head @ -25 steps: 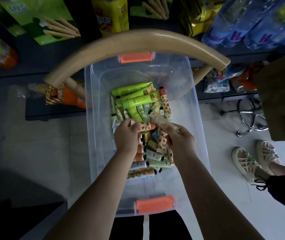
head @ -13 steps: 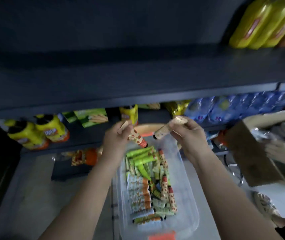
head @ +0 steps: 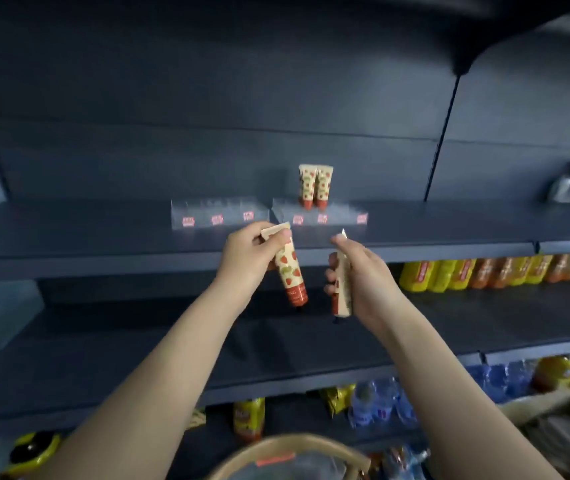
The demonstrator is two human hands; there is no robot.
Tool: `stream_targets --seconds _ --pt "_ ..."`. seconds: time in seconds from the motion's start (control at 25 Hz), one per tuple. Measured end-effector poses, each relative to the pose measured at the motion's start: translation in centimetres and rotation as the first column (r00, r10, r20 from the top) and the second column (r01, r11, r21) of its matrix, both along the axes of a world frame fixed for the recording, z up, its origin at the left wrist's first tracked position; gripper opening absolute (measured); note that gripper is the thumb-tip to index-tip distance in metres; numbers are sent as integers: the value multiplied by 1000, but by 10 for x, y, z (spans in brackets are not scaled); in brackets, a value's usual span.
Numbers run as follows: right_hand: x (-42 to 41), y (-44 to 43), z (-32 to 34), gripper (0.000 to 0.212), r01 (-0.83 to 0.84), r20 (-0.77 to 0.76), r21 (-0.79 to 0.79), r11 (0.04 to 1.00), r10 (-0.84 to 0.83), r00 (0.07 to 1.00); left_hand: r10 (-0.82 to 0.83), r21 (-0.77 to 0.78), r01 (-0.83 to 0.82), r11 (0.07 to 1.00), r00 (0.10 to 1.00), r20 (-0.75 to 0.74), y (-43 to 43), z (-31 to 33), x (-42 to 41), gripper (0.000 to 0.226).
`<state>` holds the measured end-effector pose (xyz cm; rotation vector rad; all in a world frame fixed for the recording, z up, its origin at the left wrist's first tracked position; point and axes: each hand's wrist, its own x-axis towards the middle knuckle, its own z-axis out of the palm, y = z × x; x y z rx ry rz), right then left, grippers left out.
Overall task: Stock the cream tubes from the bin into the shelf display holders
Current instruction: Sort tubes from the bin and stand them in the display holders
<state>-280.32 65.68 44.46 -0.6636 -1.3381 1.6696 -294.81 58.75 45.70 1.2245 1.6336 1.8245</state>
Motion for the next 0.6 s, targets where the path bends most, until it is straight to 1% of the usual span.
stream_targets --seconds 0.08,0.16,0.28,0.4,0.48,0.6 --pt "4 18 19 21 -24 99 129 991 11 995 -30 -22 28 999 995 -99 18 27 1 7" --pt "6 44 36 27 -23 122 180 983 0 993 -33 -33 28 999 981 -190 41 50 2 7" --pt "3 100 60 27 -14 133 267 964 -23 991 -20 -38 10 999 963 -268 86 75 4 6" --pt "-4 163 80 24 -26 266 444 896 -104 958 8 -73 -38 997 928 -372 140 94 -2 6" --pt "-10 202 92 21 -103 339 535 838 -101 935 38 -97 -86 992 909 -415 174 104 -9 5" --pt "-21 249 108 13 -225 395 571 790 -23 918 65 -136 -148 980 873 -483 214 118 -20 4"
